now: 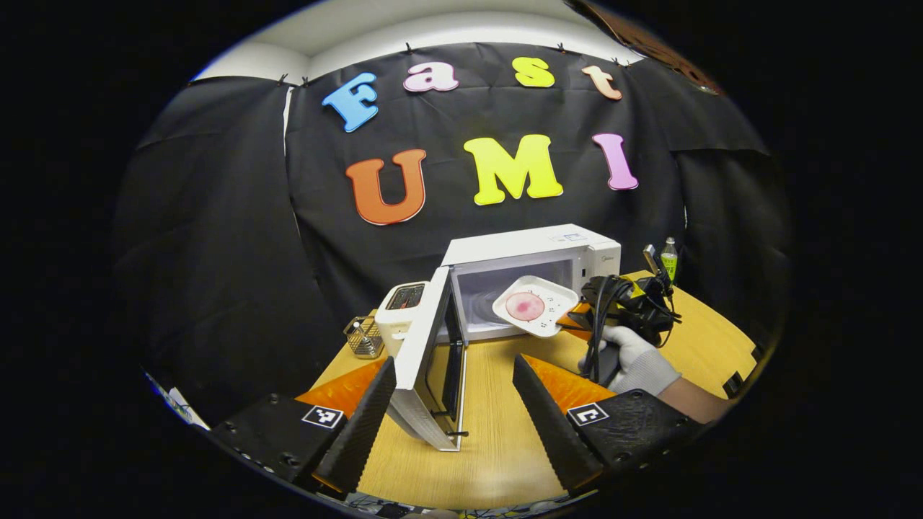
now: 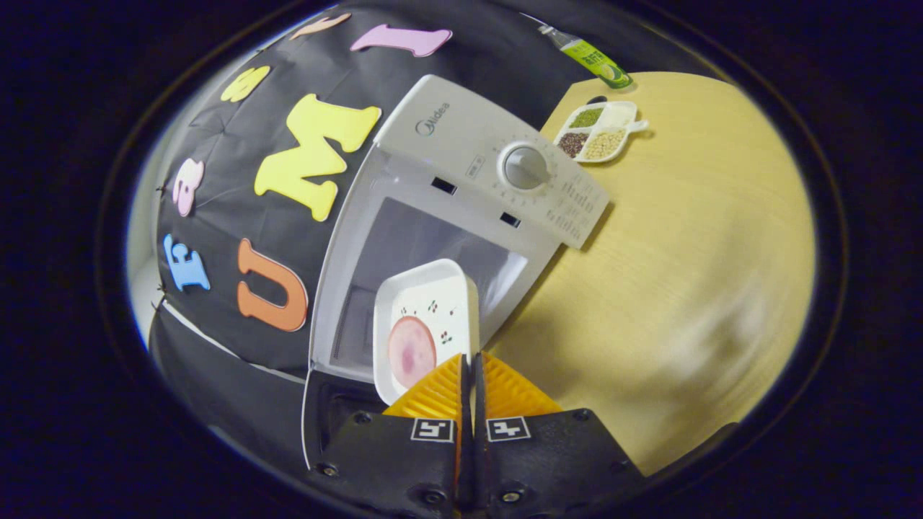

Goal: Open the microwave oven with the left hand, put the food in, and close the microwave oven.

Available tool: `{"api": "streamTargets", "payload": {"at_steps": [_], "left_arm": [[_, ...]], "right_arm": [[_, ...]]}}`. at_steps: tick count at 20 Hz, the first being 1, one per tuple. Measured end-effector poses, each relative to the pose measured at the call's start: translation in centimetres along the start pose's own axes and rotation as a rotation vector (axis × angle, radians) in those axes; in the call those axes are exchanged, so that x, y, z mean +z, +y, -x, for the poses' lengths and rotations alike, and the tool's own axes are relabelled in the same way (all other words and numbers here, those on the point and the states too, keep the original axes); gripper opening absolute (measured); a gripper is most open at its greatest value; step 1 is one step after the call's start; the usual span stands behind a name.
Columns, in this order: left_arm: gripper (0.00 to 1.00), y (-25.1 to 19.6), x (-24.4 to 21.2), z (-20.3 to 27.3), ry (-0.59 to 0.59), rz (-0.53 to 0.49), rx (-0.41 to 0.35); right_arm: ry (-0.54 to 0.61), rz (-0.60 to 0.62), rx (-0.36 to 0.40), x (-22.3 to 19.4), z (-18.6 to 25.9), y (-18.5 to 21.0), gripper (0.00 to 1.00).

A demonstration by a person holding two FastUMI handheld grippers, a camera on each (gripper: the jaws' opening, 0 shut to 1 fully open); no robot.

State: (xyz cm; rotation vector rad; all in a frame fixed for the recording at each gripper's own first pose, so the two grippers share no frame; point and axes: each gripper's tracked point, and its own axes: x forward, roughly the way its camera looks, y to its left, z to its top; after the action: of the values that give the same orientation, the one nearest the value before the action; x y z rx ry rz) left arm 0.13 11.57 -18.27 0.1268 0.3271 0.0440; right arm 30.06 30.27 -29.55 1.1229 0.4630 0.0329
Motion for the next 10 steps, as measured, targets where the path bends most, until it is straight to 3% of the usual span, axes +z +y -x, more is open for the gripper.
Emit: {"api": "streamTargets", "payload": {"at_steps": [5, 10], "left_arm": [[0.97, 2.6, -1.2, -1.0, 0.019, -0.006, 0.04], [0.97, 4.0, -1.5, -2.3, 0.023, -0.012, 0.052]], "right_arm": [[-0.086, -0.075, 0.02, 0.0, -5.1, 1.5, 0.0], [-0.129, -0.101, 0.002, 0.7, -9.6, 1.2, 0.04]]}}
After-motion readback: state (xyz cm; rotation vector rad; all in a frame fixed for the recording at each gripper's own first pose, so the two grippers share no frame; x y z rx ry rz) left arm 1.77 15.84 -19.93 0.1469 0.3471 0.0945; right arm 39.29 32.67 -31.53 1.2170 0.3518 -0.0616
